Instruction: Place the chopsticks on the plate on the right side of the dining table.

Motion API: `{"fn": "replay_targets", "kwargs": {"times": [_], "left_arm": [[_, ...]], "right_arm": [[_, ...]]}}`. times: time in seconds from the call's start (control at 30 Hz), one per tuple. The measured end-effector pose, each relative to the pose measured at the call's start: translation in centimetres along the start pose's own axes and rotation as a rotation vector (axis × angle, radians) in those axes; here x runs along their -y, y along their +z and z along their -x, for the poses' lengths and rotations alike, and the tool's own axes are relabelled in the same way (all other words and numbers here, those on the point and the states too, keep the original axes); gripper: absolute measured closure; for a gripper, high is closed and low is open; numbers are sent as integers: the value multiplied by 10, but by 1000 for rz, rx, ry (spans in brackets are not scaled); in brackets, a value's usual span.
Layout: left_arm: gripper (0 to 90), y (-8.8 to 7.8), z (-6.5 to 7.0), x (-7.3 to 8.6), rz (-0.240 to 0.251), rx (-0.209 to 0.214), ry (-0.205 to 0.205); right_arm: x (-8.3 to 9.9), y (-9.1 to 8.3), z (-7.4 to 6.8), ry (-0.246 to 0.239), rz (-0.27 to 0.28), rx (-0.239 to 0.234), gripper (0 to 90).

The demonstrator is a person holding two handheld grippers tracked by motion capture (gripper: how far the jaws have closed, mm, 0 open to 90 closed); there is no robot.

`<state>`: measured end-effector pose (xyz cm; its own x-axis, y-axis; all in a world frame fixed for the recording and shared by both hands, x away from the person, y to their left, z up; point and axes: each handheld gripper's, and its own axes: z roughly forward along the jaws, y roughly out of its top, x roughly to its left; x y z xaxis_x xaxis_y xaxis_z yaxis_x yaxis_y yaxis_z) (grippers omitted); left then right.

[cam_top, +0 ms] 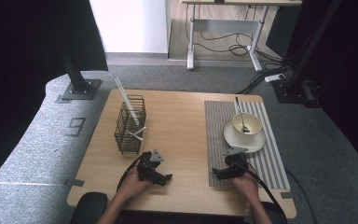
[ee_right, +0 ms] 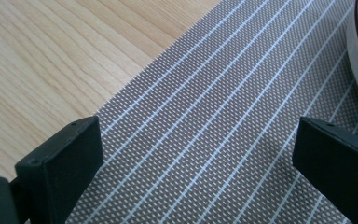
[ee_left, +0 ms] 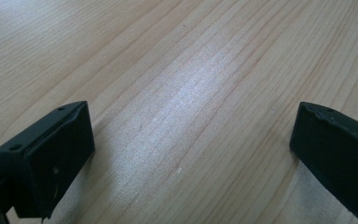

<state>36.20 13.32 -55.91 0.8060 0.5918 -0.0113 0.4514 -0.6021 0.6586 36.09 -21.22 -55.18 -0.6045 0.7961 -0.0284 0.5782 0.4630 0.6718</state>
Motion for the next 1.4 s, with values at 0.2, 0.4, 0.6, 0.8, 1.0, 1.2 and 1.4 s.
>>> {"fn": "replay_targets", "kwargs": {"times": [0.2, 0.4, 0.6, 0.8, 1.0, 1.2, 1.4], "left_arm": [[0, 0, 0, 0, 0, 0, 0], [0, 0, 0, 0, 0, 0, 1], [0, 0, 0, 0, 0, 0, 2], [0, 0, 0, 0, 1, 0, 0], [0, 0, 0, 0, 2, 0, 0], [0, 0, 0, 0, 1, 0, 0], [0, 0, 0, 0, 2, 0, 0]], "right_arm": [[-11, -5, -5, -17, 11, -14, 5], [-21, -7, -8, -34, 7, -32, 2], [-31, -8, -13, -38, 4, -46, 0], [-41, -9, -18, -57, 14, -68, 2], [-52, -11, -22, -56, 24, -93, 10], [-62, -13, -27, -59, 19, -121, 14], [-70, -15, -31, -60, 27, -146, 14]]}}
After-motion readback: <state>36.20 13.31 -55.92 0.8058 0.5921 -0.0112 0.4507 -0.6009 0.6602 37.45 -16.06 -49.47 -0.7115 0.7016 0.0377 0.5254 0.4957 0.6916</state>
